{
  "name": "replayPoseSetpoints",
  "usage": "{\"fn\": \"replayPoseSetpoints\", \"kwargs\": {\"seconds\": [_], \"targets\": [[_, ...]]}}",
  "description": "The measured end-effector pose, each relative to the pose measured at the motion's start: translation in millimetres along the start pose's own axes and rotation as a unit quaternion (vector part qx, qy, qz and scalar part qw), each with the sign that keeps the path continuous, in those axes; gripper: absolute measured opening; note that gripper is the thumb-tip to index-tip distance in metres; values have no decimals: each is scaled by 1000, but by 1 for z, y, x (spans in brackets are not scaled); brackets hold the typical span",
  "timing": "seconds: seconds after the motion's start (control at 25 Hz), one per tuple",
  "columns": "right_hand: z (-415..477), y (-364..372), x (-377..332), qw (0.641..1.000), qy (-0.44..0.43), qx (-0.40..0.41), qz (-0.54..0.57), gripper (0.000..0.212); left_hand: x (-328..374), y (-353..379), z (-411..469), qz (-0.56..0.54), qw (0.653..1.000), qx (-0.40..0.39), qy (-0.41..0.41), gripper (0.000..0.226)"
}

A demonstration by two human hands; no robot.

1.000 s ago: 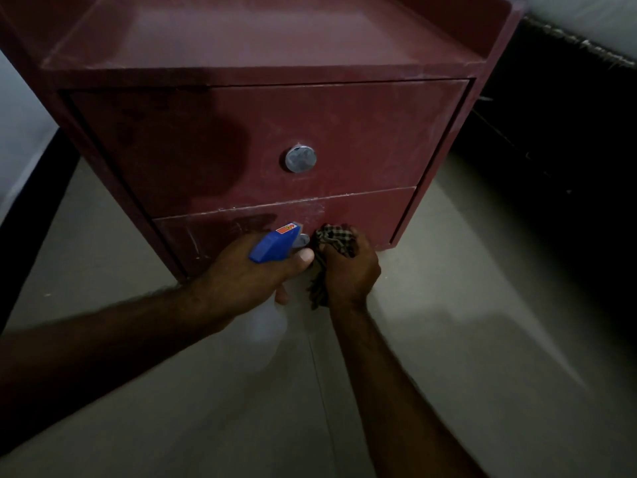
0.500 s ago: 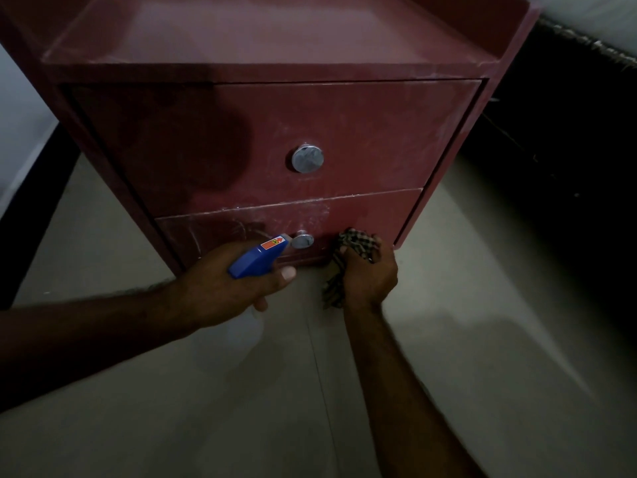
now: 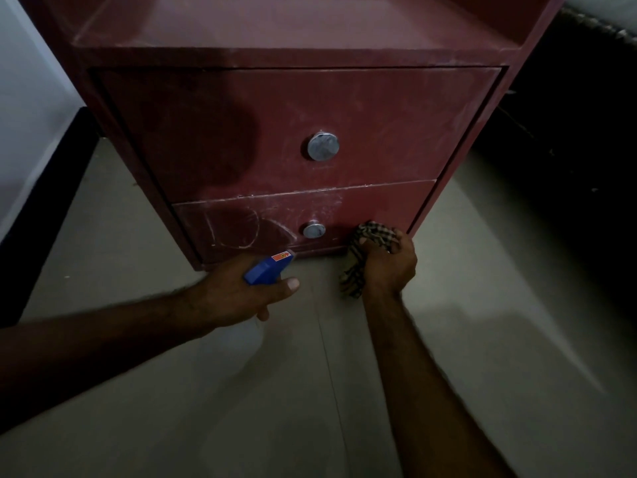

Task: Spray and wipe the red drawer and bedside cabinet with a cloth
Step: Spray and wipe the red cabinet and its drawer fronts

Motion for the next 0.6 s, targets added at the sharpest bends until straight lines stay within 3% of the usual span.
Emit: {"fn": "replayPoseSetpoints", "kwargs": {"seconds": [0.24,0.48,0.6], "targets": [[-8,10,8,1000,8,10,10,60,-7,3,-1,21,999,-5,-26,40],[-12,16,12,999,21,-11,23,64,-11,2,-3,-15,999,-5,-35,53],[-18,19,12,1000,8,-6,15,62,-10,1,-4,-38,998,-11,-39,73]]}}
Point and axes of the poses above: each hand's wrist, its own z-axis towards the middle knuckle, its own y-axis out of the palm, x = y × z, the point moved 2 cm from there along z, towards the middle knuckle, and after that the axes turned 4 degrees about y, right-handed, at the moved point
